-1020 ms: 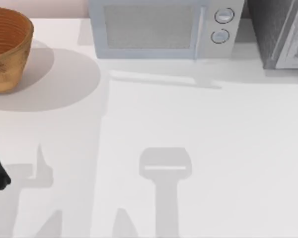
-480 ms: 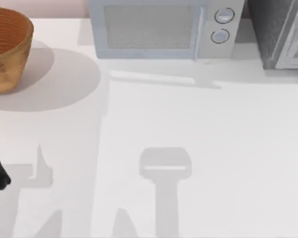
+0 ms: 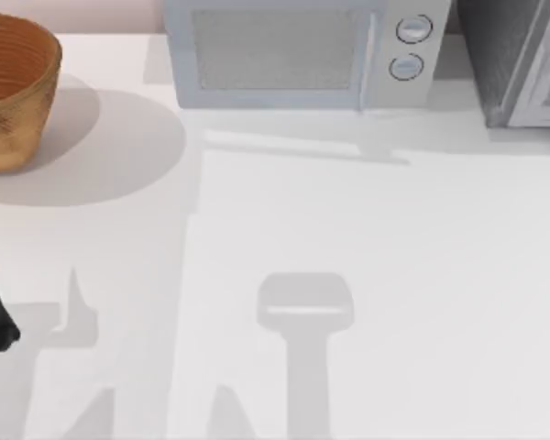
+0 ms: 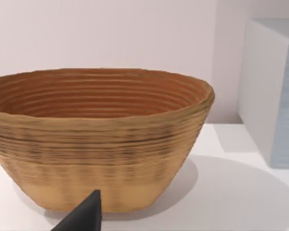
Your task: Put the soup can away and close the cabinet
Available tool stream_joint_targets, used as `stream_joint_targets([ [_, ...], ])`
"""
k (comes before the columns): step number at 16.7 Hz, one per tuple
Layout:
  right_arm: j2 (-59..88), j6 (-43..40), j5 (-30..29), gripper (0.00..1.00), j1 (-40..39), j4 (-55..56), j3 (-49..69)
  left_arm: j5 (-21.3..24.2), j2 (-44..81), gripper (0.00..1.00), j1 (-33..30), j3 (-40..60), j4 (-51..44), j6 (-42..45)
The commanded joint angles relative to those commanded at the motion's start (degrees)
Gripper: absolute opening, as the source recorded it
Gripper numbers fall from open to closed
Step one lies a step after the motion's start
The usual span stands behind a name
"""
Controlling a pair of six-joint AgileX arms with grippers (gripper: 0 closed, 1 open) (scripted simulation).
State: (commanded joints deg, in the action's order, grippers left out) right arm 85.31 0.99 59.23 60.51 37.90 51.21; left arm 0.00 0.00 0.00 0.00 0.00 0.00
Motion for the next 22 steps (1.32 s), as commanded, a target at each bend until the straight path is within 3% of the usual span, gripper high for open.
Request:
stream_joint_targets([
  [13, -6.09, 0.78, 0.4, 1.0, -0.54, -51.77, 40.98, 0.0, 0.0, 1.0, 0.0, 0.0, 0.0, 0.0],
  [17, -8.21, 0.44, 0.0, 1.0, -0.82, -59.16, 47.72, 0.0, 0.0, 1.0, 0.0, 0.0, 0.0, 0.0],
  [22, -8.53, 0.38, -0.07, 1.0, -0.87, -60.08, 48.65, 0.0, 0.0, 1.0, 0.0, 0.0, 0.0, 0.0],
])
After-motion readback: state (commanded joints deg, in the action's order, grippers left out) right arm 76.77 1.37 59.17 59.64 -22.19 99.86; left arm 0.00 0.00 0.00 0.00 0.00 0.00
